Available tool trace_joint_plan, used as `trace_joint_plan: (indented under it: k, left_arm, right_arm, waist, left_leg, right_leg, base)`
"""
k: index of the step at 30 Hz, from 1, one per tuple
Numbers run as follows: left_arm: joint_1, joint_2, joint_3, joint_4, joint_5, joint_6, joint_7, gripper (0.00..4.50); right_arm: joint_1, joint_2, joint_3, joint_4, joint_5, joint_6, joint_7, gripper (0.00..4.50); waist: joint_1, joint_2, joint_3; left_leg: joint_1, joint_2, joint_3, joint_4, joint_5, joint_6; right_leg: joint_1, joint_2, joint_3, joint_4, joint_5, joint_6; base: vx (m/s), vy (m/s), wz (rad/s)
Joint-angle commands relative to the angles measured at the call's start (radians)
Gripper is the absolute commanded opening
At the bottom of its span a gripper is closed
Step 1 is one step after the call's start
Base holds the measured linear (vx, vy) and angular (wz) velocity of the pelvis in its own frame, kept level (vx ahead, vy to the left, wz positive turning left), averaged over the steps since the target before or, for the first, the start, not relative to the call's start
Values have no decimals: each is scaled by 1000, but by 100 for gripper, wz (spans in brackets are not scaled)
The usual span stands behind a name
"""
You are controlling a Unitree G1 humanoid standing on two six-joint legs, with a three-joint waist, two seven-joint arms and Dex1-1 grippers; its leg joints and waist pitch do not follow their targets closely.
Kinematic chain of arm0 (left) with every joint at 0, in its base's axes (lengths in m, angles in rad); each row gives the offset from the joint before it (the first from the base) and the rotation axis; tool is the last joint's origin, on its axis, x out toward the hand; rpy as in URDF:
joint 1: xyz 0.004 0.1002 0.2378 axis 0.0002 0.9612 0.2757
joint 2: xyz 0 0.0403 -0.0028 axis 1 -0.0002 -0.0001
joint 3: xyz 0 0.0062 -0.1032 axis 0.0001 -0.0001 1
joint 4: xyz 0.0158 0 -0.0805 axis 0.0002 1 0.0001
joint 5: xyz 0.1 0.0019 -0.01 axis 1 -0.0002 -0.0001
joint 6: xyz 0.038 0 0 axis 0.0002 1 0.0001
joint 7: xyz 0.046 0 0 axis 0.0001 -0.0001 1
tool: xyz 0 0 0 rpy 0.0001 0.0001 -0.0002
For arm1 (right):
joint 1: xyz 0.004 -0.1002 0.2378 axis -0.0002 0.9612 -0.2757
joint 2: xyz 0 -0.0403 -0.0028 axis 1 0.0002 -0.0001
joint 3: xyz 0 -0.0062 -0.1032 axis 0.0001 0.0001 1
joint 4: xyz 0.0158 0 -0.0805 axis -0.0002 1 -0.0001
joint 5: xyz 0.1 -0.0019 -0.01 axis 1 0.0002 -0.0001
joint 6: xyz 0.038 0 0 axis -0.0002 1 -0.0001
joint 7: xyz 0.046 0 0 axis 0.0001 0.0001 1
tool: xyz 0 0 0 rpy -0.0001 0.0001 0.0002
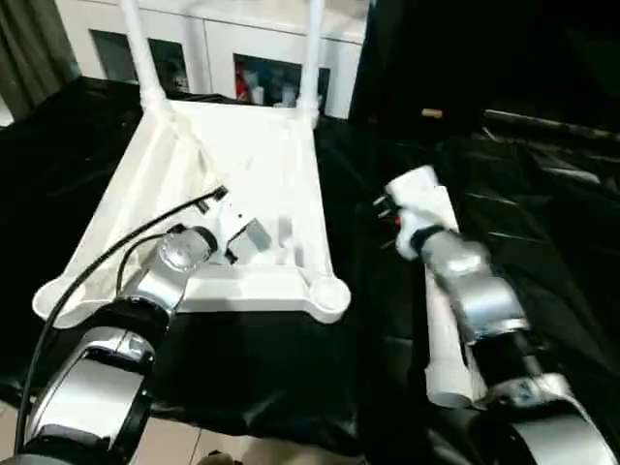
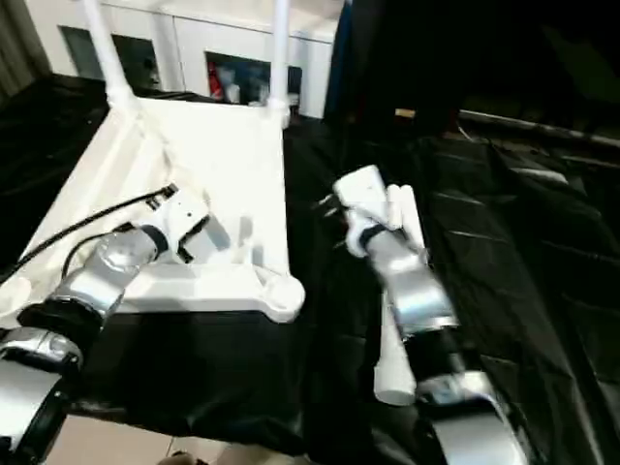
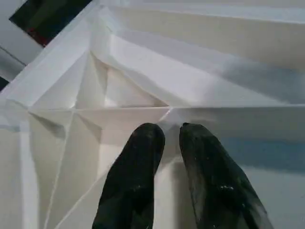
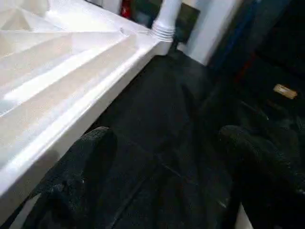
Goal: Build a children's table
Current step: Rotate table base, then pick table leg
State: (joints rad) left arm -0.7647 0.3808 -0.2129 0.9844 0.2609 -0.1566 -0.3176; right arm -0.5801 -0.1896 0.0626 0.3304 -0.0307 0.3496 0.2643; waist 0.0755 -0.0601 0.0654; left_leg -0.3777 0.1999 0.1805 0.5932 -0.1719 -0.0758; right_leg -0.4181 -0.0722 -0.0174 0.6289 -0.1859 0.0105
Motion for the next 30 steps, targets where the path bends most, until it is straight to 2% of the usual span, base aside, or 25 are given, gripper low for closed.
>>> trace_joint_plan:
  k: [1,3,4,7,8,9,10,11,12,14,16,17,18,20,23,25,26,27,28,30]
  left_arm:
    - [-14,34,4,-27,17,-32,4,114]
    - [-18,64,-2,-25,37,-64,24,114]
    - [-21,72,-4,-22,42,-74,31,114]
    - [-8,122,19,-104,23,-88,-21,114]
    - [-7,123,20,-109,22,-88,-24,114]
    - [1,131,28,-140,8,-83,-49,114]
    - [28,137,60,-232,-67,-44,-146,114]
    - [49,135,81,-304,-131,-10,-211,114]
    - [61,132,94,-350,-172,12,-250,114]
    - [86,126,112,-443,-261,54,-320,114]
    - [156,147,94,-680,-452,221,-478,114]
    - [185,167,75,-764,-511,293,-535,114]
    - [194,173,69,-789,-529,315,-552,114]
    - [247,220,21,-909,-596,414,-635,114]
    - [282,248,-12,-980,-620,475,-691,114]
    - [299,263,-27,-1017,-628,519,-726,114]
    - [305,274,-38,-1043,-641,554,-745,114]
    - [309,282,-45,-1061,-650,578,-758,114]
    - [309,282,-45,-1061,-650,578,-758,114]
    - [318,299,-44,-1127,-689,650,-763,114]
  right_arm:
    - [17,-20,-32,-86,20,101,6,389]
    - [29,-31,-38,-142,21,162,1,389]
    - [33,-35,-38,-156,20,180,-1,405]
    - [72,-48,-55,-295,26,418,-14,425]
    - [74,-49,-55,-300,26,426,-14,434]
    - [84,-52,-55,-332,22,478,-14,434]
    - [104,-59,-55,-398,8,588,-22,444]
    - [113,-62,-59,-436,3,654,-28,444]
    - [117,-63,-62,-457,2,691,-32,444]
    - [122,-68,-69,-506,6,775,-45,444]
    - [115,-71,-91,-565,7,892,-59,444]
    - [113,-73,-98,-583,7,929,-61,444]
    - [113,-73,-100,-588,8,940,-62,444]
    - [109,-61,-126,-617,21,1051,-56,444]
    - [118,-41,-159,-635,30,1136,-51,444]
    - [126,-36,-174,-637,30,1194,-49,444]
    - [129,-33,-185,-636,37,1228,-42,444]
    - [130,-30,-194,-635,42,1251,-38,444]
    - [130,-30,-194,-635,42,1251,-38,444]
    - [140,-27,-207,-644,64,1265,-32,444]
  waist:
    - [4,30,-85]
    - [5,33,-83]
    - [5,33,-82]
    - [10,34,-81]
    - [12,35,-79]
    - [11,35,-77]
    - [12,32,-75]
    - [16,34,-75]
    - [15,34,-74]
    - [14,36,-74]
    - [13,35,-71]
    - [14,35,-71]
    - [10,36,-70]
    - [4,33,-67]
    - [-1,32,-66]
    - [-1,37,-65]
    - [-4,31,-65]
    - [-3,37,-65]
    - [-4,37,-64]
    - [-3,32,-63]
  left_leg:
    - [23,13,-8,-64,-167,-26]
    - [24,13,-7,-64,-168,-33]
    - [24,12,-7,-65,-171,-35]
    - [28,15,-8,-68,-176,-52]
    - [29,17,-9,-70,-185,-61]
    - [31,17,-7,-70,-208,-73]
    - [32,16,-7,-71,-209,-77]
    - [32,19,-7,-72,-208,-86]
    - [31,19,-7,-73,-205,-96]
    - [31,16,-4,-73,-220,-106]
    - [28,16,-5,-75,-243,-116]
    - [31,18,-6,-76,-242,-121]
    - [31,16,-4,-76,-243,-121]
    - [28,13,-1,-77,-242,-115]
    - [30,12,0,-76,-250,-114]
    - [28,13,-1,-78,-246,-121]
    - [29,13,-1,-78,-241,-124]
    - [31,14,-2,-78,-243,-128]
    - [32,13,-1,-77,-248,-131]
    - [31,13,0,-78,-243,-133]
  right_leg:
    - [60,-40,25,-56,33,-207]
    - [59,-39,25,-55,34,-206]
    - [59,-37,25,-58,26,-203]
    - [58,-38,26,-57,3,-197]
    - [55,-39,25,-57,-9,-197]
    - [52,-38,25,-60,-37,-194]
    - [52,-39,26,-60,-49,-197]
    - [51,-41,27,-58,-55,-200]
    - [52,-43,27,-54,-54,-205]
    - [45,-40,27,-58,-68,-204]
    - [46,-43,28,-58,-110,-198]
    - [47,-46,28,-54,-121,-196]
    - [44,-41,29,-56,-129,-187]
    - [43,-37,31,-63,-157,-170]
    - [40,-37,34,-70,-227,-138]
    - [39,-36,35,-73,-252,-124]
    - [39,-34,36,-73,-255,-119]
    - [37,-34,36,-73,-261,-115]
    - [36,-33,37,-73,-265,-113]
    - [36,-33,38,-76,-272,-109]
  base:
    - [0,0,0]
    - [0,0,0]
    - [0,0,0]
    - [0,0,0]
    - [0,0,0]
    - [0,0,0]
    - [0,0,0]
    - [0,0,0]
    - [0,0,0]
    - [0,0,0]
    - [0,0,0]
    - [0,0,0]
    - [0,0,0]
    - [0,0,0]
    - [0,0,0]
    - [0,0,0]
    - [0,0,0]
    - [0,0,0]
    - [0,0,0]
    - [0,0,0]
